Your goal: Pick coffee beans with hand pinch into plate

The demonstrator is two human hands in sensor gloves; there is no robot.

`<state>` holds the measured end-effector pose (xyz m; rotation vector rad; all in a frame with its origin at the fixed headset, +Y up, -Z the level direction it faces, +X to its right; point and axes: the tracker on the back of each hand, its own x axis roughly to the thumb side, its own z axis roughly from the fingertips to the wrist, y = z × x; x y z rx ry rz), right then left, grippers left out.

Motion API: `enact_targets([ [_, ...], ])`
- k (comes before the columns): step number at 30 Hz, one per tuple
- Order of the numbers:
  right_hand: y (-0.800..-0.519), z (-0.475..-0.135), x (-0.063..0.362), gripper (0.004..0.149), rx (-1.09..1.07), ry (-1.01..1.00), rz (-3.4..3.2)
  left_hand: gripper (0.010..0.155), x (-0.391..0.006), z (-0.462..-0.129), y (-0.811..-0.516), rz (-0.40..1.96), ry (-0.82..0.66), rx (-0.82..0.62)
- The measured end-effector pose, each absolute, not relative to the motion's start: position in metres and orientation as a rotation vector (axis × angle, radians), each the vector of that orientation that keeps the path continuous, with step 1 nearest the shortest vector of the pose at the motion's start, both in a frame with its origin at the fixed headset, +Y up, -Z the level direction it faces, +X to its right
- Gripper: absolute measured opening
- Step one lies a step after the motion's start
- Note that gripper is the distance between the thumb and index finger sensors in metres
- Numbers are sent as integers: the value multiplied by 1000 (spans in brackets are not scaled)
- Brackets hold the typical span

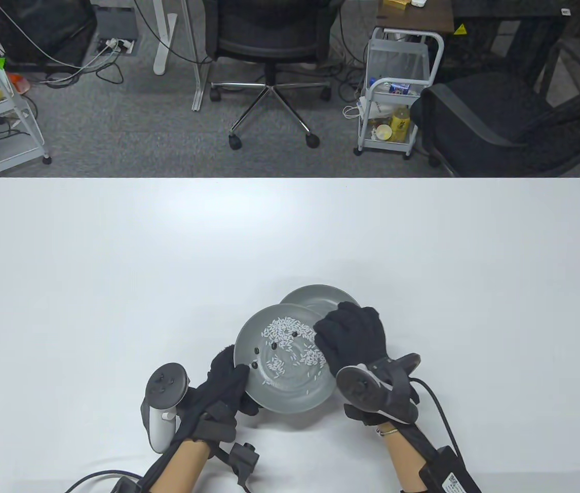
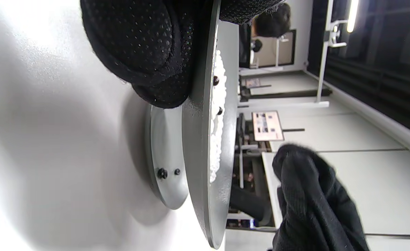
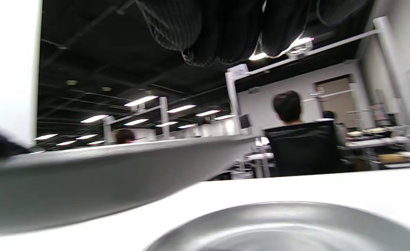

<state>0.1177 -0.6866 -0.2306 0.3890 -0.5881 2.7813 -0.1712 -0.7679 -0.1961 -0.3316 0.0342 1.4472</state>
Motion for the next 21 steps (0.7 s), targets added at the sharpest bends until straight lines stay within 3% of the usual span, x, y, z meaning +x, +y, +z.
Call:
enact_targets([
  [4,-716,-249,139,33,229,-300,2882,59,-172,-197,-769,1458,48,-331],
  [9,-745,-258,132,32,231,-84,3022,59,-173,-197,-769,1459,53,-334],
  [15,-745,-258,131,37,217,-49,3034,59,-172,-197,-769,1452,41,-336],
  [19,-724,-250,132,42,234,-260,2890,59,-171,-197,-769,1445,31,-341],
  [21,-712,-243,123,43,339,-355,2815,59,-171,-197,-769,1439,23,-342],
])
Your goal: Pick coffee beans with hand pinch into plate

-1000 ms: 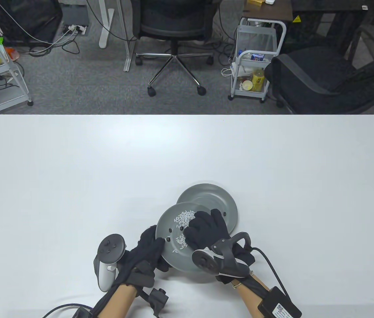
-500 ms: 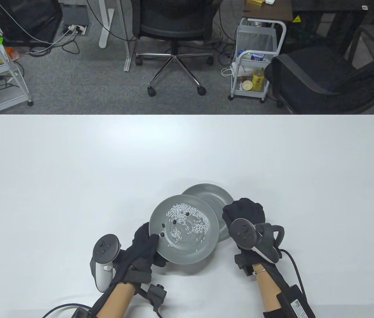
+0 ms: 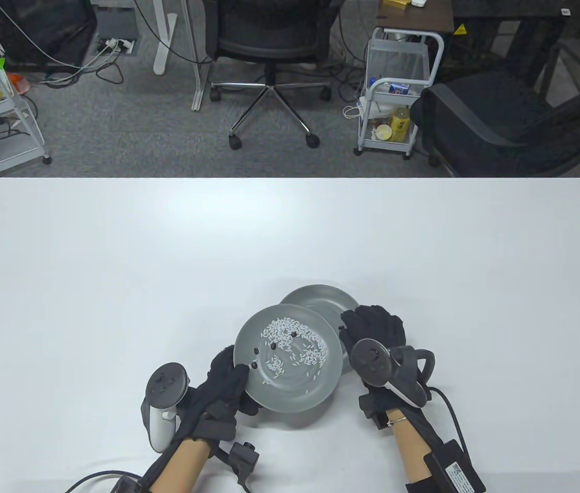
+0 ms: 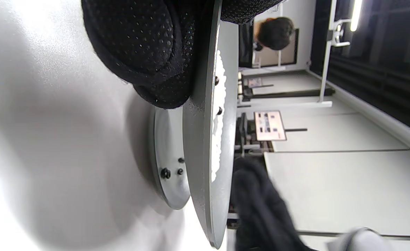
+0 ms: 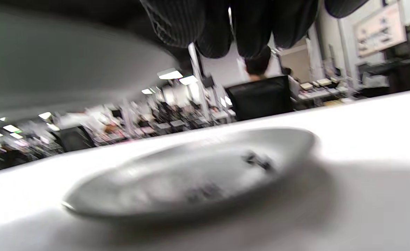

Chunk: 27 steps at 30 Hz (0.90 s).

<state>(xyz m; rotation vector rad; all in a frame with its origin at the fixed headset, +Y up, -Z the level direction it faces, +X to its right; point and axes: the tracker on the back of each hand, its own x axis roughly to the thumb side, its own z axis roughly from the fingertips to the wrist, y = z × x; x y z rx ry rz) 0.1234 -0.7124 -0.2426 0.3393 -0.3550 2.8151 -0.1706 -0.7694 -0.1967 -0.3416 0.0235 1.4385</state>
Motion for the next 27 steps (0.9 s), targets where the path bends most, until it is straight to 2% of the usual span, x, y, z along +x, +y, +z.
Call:
enact_targets([
  [5,-704,-220,77,42,712,-368,2873,59,-169,-197,-769,1428,5,-346],
  [8,-709,-213,55,46,831,-303,2991,59,-169,-196,-769,1423,1,-346],
  [15,-716,-215,49,46,853,-213,3041,58,-166,-196,-768,1407,-27,-343],
  [17,-715,-214,49,44,858,-253,3030,58,-166,-196,-769,1412,-24,-342],
  [20,-714,-210,50,38,874,-441,3000,58,-167,-196,-769,1430,-12,-336],
  [27,-712,-214,57,35,805,-384,2890,58,-166,-196,-769,1431,-13,-339],
])
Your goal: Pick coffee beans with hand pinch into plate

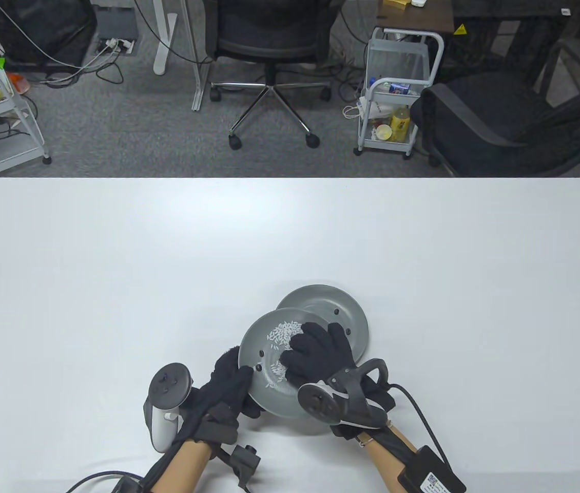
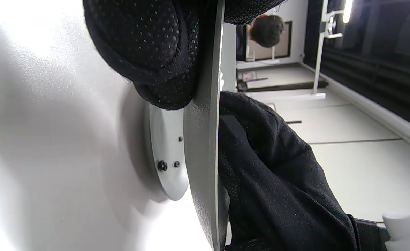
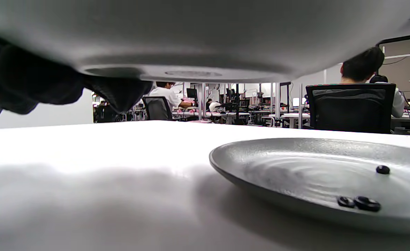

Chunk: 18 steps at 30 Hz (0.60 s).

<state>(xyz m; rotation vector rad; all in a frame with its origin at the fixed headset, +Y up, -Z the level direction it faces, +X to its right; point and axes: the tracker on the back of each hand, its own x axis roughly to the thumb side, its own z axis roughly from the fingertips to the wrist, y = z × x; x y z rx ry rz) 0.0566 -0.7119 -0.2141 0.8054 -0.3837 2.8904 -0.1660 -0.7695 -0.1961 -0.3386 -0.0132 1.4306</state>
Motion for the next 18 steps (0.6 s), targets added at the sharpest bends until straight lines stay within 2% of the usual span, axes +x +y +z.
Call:
enact_targets([
  [10,-711,-212,56,32,838,-475,2915,58,-166,-197,-768,1423,-14,-334],
  [14,-689,-221,86,32,576,-577,2798,59,-172,-197,-770,1453,24,-317],
  [18,-697,-237,123,32,286,-491,2801,59,-173,-198,-773,1462,53,-324],
])
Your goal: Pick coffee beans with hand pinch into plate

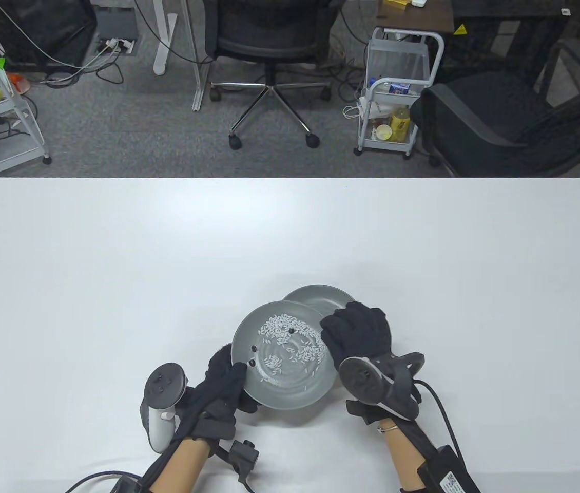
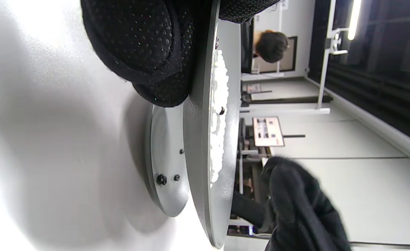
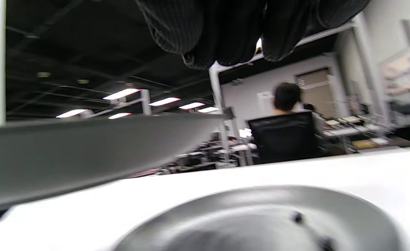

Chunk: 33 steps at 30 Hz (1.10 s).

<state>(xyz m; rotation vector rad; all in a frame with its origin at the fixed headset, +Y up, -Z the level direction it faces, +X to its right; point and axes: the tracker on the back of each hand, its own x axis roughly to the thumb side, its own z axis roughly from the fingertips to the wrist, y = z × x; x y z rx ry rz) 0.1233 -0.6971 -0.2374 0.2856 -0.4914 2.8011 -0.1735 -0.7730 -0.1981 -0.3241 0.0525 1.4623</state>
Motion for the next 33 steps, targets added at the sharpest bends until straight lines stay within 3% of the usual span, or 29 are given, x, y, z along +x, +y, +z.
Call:
enact_targets([
  [6,-741,-258,137,31,201,-129,2982,59,-174,-198,-773,1467,65,-327],
  [11,-746,-258,128,34,246,-52,3060,59,-174,-198,-773,1465,60,-330],
  [20,-715,-246,127,44,339,-317,2826,59,-172,-198,-773,1443,33,-338],
  [27,-712,-230,86,45,632,-279,2952,58,-169,-197,-771,1423,0,-341],
  [33,-718,-226,72,43,674,-261,3037,58,-168,-197,-771,1420,-6,-343],
])
